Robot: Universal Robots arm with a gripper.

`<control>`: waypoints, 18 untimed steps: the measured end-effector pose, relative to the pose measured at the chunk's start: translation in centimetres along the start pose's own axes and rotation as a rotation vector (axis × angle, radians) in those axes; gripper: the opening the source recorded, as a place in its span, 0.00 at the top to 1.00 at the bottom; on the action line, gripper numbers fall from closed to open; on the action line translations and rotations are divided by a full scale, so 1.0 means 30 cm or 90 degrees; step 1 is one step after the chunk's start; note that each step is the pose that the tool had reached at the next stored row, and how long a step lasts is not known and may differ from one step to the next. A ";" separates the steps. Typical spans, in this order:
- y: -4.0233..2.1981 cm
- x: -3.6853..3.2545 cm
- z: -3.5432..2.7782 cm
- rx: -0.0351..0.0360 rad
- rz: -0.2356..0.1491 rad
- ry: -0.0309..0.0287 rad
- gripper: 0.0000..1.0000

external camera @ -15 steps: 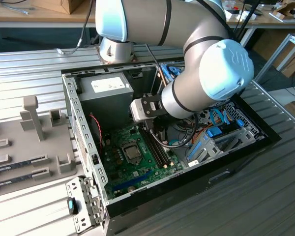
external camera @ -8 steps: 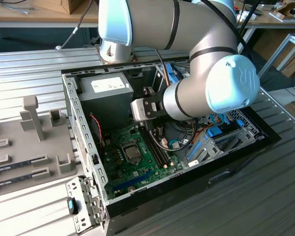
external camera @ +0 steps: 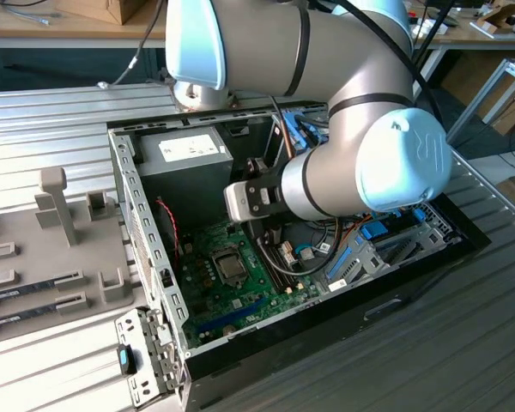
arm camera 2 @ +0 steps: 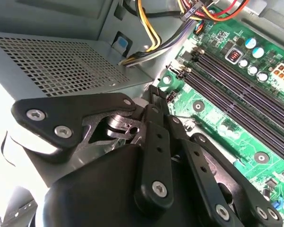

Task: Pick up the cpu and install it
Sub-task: 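Install the first cpu locking lever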

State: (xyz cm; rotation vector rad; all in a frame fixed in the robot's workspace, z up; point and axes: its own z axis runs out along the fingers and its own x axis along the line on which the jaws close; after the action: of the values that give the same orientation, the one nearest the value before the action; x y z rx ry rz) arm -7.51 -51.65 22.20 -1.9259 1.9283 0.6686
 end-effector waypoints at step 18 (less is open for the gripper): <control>-0.026 0.038 0.059 -0.0022 0.002 -0.0004 0.89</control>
State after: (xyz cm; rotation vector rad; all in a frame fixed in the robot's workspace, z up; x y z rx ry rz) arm -6.92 -51.63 20.03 -1.9256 1.9307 0.6736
